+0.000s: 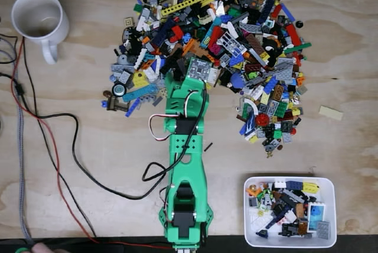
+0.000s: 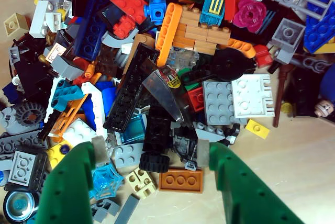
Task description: Find the closest Lego and put it in the bin.
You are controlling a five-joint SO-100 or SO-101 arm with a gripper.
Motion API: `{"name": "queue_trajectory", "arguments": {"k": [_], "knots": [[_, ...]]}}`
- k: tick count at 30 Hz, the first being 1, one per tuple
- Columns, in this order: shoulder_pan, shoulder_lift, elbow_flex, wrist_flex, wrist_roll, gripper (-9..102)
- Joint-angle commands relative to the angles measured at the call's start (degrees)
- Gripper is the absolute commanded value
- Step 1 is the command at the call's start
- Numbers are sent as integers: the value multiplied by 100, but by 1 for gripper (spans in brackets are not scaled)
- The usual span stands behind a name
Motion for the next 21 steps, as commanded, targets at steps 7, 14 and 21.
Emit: {"name": "queue_trajectory", "arguments": {"k": [7, 14, 21], "knots": [[492, -483, -817, 264, 773, 24], [334, -940, -1134, 404, 519, 24], [88, -2452, -2654, 1028, 141, 24]]}}
